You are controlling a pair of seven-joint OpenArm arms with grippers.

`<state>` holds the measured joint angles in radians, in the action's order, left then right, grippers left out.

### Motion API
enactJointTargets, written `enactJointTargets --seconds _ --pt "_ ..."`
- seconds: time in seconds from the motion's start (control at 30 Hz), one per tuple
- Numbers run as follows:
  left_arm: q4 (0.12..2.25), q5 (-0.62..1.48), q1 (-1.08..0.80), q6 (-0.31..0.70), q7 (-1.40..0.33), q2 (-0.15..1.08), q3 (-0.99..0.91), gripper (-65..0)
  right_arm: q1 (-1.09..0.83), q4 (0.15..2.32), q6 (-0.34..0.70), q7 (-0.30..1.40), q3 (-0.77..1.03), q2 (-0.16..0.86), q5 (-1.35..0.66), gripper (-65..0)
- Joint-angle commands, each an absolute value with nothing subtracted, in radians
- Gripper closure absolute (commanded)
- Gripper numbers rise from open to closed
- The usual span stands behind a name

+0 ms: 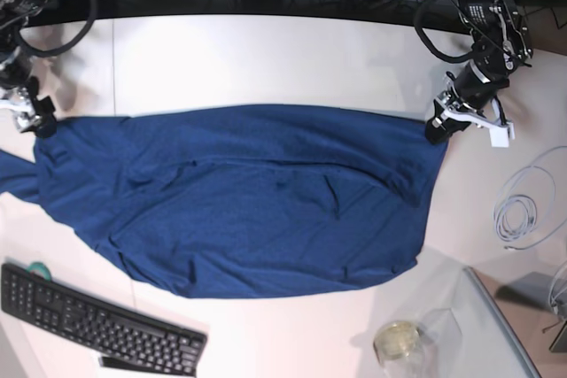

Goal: Layout the t-shirt on the table in an organized manner, then fold the t-shirt properly
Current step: 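Pull the held edge corners apart with both grippers, stretching the shirt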

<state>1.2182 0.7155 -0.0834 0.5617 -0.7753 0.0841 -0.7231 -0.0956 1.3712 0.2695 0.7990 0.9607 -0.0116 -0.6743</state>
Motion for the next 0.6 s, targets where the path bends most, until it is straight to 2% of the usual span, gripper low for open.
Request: enactJointTargets --seconds 0.0,0.37,0.57 --pt "1.237 0.739 -0.076 0.573 -0.76 0.096 -0.727 0.0 -0.085 1.371 0.277 0.782 0.963 0.005 -0.691 -54.3" --pt "1.237 0.739 -0.079 0.573 -0.76 0.096 -0.727 0.0 -0.005 1.093 0.282 0.774 0.96 0.039 -0.647 -54.3" --pt "1.237 0.739 -0.084 0.573 -0.76 0.096 -0.73 0.0 0.007 1.053 0.285 0.751 0.924 0.051 -0.644 -54.3"
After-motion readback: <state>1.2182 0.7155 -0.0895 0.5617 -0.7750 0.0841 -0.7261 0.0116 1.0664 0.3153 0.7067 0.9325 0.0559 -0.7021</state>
